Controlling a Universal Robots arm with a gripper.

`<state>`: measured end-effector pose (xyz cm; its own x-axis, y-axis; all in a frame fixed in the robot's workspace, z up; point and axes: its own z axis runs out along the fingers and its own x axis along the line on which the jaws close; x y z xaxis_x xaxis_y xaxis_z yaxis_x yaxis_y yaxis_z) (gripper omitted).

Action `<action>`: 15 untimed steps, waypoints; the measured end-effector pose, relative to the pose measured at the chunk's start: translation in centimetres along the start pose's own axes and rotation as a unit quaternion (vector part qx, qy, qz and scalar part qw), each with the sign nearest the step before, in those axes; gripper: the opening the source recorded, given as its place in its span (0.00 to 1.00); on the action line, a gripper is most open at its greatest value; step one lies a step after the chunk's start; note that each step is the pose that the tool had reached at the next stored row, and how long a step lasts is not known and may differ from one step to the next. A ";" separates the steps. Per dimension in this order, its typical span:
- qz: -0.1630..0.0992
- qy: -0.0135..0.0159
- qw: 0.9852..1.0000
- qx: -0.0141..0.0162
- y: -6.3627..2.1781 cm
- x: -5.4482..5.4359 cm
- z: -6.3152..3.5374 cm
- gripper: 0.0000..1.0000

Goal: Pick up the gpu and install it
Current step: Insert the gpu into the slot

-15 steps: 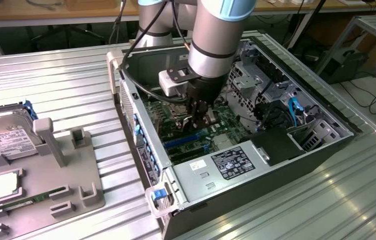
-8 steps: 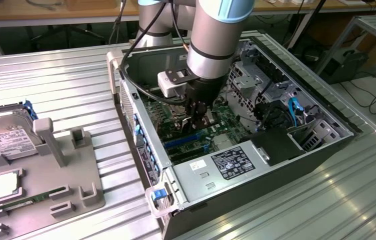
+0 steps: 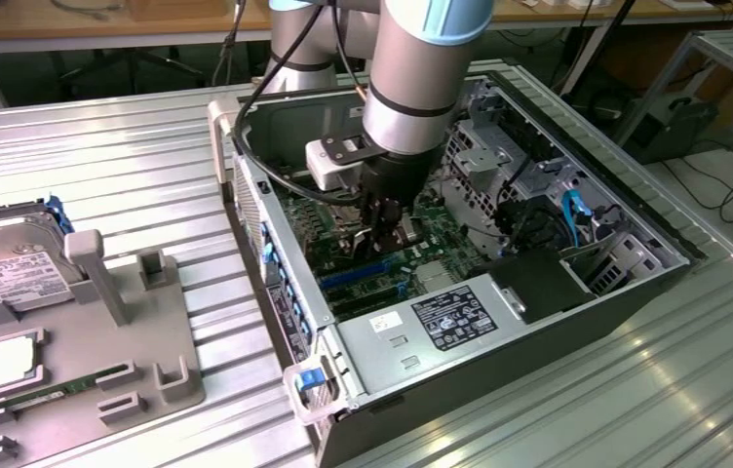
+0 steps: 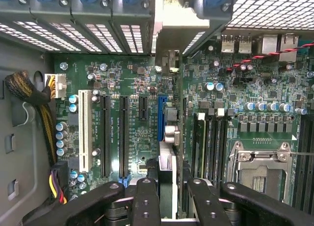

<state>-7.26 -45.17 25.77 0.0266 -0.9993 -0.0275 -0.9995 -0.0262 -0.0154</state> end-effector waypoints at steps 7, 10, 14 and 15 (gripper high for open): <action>0.001 0.000 1.000 -0.001 0.08 0.1 0.18 0.27; 0.001 0.000 1.000 -0.001 0.08 0.1 0.19 0.27; 0.001 0.000 1.000 -0.001 0.08 0.1 0.17 0.27; 0.002 0.000 1.000 -0.001 0.07 0.1 0.17 0.27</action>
<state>-7.33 -45.28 25.60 0.0235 -0.9993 -0.0275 -0.9996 -0.0231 -0.0129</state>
